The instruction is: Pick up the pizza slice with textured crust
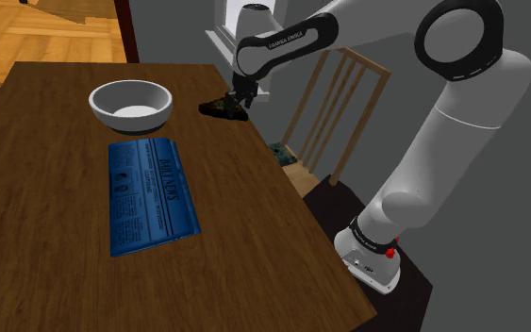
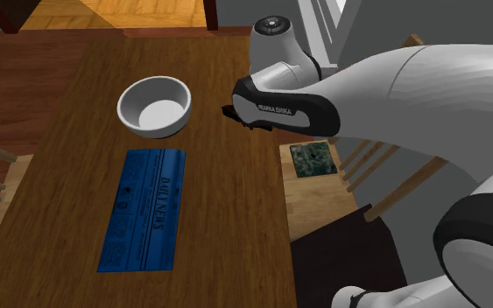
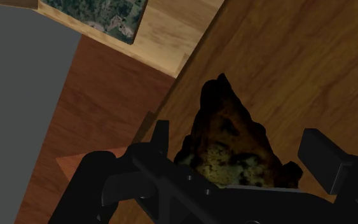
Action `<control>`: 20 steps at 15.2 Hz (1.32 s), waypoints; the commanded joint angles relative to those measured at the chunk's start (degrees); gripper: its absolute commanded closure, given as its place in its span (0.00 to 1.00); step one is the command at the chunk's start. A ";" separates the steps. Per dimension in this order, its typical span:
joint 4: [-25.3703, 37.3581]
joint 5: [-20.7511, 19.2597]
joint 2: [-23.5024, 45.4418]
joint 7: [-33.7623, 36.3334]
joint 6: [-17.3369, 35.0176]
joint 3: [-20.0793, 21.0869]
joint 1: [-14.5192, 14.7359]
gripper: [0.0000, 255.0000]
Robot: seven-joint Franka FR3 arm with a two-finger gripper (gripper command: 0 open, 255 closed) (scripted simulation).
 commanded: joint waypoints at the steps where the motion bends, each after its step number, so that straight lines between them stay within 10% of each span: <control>1: -0.51 -0.11 0.88 0.04 1.42 -0.05 -0.04 0.00; 4: -1.00 -0.20 1.51 0.15 2.54 -0.07 -0.04 0.00; 5: -1.04 -0.21 1.56 0.17 2.64 -0.06 -0.03 1.00; 20: 1.03 0.13 -0.75 -0.25 -1.73 0.00 -0.04 1.00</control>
